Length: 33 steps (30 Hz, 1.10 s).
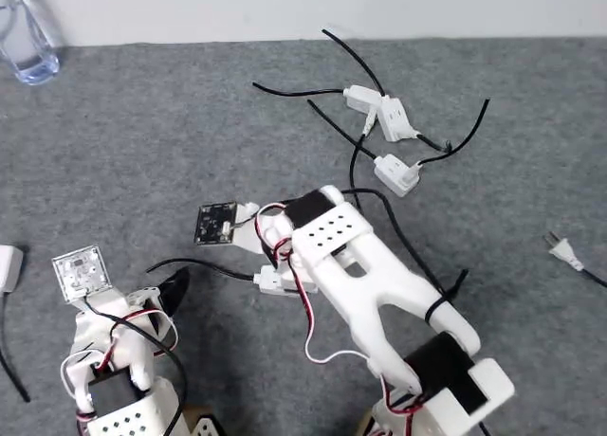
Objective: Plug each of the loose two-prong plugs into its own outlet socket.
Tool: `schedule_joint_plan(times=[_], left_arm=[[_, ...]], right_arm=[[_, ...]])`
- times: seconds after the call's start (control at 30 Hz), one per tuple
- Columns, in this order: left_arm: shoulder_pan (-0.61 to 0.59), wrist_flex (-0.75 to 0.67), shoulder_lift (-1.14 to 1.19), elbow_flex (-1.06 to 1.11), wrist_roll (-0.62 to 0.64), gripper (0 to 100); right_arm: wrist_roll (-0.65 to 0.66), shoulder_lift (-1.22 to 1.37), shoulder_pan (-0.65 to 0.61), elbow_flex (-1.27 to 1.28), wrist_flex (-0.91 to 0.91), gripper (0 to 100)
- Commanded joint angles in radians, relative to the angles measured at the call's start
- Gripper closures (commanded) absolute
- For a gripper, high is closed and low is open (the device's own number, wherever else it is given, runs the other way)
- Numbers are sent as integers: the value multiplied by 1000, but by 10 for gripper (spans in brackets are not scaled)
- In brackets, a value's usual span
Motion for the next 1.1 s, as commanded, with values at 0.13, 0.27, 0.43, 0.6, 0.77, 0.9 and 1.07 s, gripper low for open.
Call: schedule_joint_plan(times=[0.13,0.27,0.43,0.6,0.77,0.9,1.07], left_arm=[[-5,2,-14,-12,-8,582],[-5,2,-14,-12,-8,582],[-5,2,-14,-12,-8,582],[-5,2,-14,-12,-8,582],[-5,2,-14,-12,-8,582],[-5,2,-14,-12,-8,582],[-5,2,-14,-12,-8,582]], right_arm=[[-5,-4,8,0,4,991],[-2,-7,25,-6,2,991],[14,-7,28,-29,5,991],[14,-4,30,-31,2,991],[18,48,31,-37,-12,991],[17,97,33,-38,-48,991],[18,94,35,-72,-30,991]])
